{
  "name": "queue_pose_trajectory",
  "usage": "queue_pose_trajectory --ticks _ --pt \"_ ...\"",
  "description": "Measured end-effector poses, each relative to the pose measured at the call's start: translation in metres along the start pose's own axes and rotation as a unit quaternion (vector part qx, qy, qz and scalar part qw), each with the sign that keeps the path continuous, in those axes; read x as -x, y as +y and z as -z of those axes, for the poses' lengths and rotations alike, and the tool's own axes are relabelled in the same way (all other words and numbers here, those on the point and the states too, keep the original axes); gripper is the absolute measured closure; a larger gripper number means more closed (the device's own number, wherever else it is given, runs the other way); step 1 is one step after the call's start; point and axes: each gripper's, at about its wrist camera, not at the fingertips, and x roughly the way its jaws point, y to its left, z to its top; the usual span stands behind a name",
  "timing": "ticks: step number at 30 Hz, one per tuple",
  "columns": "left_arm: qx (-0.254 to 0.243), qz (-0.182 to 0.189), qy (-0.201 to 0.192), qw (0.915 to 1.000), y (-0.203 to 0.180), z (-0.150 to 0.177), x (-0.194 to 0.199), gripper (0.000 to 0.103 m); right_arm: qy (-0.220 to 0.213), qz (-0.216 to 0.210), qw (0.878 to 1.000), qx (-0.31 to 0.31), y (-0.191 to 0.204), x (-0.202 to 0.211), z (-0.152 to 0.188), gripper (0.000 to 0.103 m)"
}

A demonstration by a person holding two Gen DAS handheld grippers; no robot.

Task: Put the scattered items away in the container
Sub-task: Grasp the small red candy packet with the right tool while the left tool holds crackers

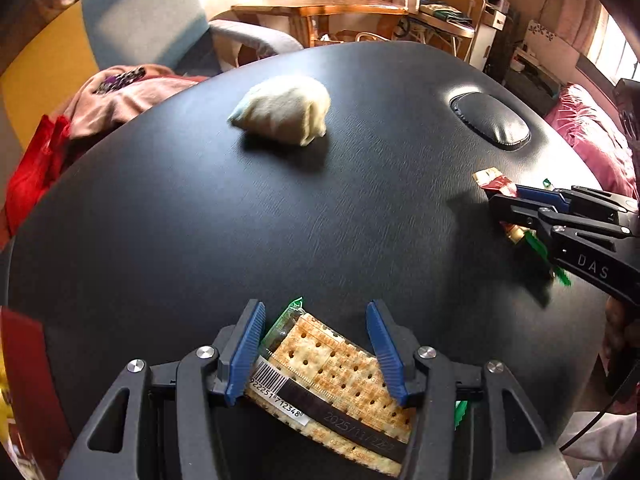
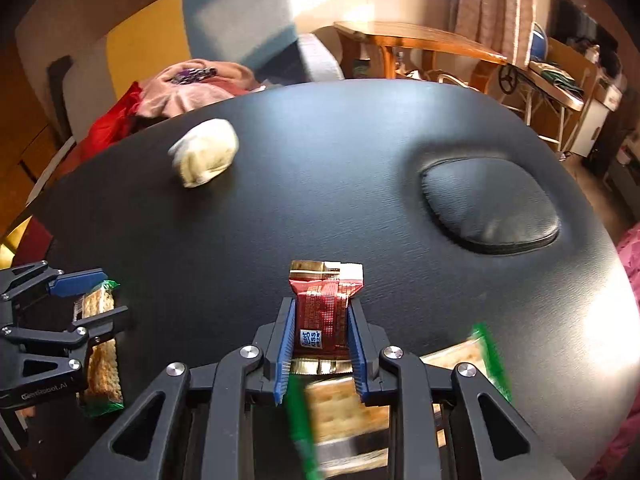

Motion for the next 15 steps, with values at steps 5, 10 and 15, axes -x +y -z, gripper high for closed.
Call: queue_pose_trajectory --ticks 5,10,15 --pt "0.044 0.006 -0.014 0.9989 0.013 0.024 0.018 0.049 0.006 -0.02 1.0 0.015 0.035 0.011 0.025 0.078" --pt "0.112 0.028 -0.034 0.9927 0.037 0.054 0.053 0.049 0.01 -0.044 0.999 0.021 0.062 0.026 0.052 0.078" --pt "0.183 0.058 -0.019 0.9812 0.056 0.076 0.062 0.049 -0.002 -0.063 0.998 0.017 0.075 0.042 0.066 0.078"
